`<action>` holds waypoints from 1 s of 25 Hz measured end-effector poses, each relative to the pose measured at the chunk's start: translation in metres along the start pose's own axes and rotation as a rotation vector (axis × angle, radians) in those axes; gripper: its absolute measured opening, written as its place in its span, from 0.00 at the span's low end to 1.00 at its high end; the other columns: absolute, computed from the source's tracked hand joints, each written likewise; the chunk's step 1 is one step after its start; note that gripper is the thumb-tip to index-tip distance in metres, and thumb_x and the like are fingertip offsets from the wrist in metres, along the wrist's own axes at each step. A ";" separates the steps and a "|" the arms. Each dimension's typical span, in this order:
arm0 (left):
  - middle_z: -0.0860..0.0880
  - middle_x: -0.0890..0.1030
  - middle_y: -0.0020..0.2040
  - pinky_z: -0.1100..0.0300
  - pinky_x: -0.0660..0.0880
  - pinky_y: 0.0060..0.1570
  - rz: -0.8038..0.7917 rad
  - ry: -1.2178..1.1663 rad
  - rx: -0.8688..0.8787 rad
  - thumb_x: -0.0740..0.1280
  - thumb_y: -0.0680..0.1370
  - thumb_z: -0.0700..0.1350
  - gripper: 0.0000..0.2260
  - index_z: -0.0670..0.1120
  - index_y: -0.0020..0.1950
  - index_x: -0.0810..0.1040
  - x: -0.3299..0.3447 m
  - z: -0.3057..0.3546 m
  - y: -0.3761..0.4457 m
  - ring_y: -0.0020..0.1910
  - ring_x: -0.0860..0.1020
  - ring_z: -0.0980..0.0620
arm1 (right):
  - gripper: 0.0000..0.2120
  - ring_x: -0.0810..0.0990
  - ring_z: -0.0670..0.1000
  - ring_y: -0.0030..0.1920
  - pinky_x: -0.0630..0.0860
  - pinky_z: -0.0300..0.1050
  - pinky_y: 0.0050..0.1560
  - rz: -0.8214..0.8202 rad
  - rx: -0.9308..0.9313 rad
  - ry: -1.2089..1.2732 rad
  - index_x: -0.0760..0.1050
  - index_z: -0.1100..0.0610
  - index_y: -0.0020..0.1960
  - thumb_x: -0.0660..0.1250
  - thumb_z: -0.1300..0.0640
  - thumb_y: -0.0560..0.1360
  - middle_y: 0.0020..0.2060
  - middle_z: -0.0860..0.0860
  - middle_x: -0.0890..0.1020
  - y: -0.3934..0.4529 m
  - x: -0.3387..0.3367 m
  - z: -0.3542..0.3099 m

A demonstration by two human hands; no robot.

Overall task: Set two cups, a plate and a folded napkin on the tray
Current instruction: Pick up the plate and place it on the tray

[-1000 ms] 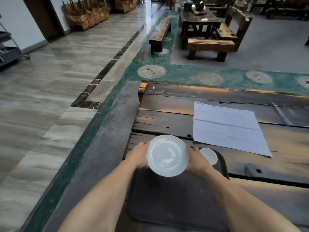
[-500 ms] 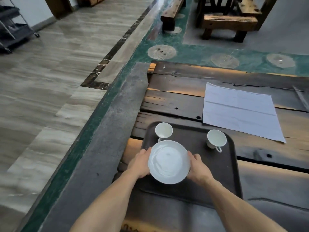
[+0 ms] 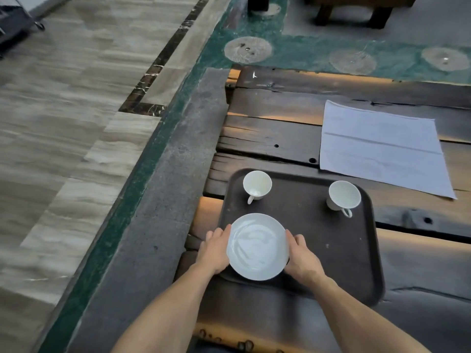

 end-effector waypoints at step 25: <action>0.49 0.68 0.66 0.50 0.68 0.58 0.044 0.096 0.006 0.62 0.79 0.52 0.28 0.52 0.76 0.55 0.014 -0.014 0.022 0.60 0.64 0.46 | 0.23 0.75 0.57 0.34 0.75 0.50 0.37 0.050 0.069 -0.003 0.57 0.46 0.65 0.59 0.51 0.71 0.49 0.48 0.64 0.008 0.012 -0.015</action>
Point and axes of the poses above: each hand's wrist, its own y-axis towards the middle knuckle, its own x-axis out of the palm, z = x × y, the point moved 4 cm from there along y, towards the middle knuckle
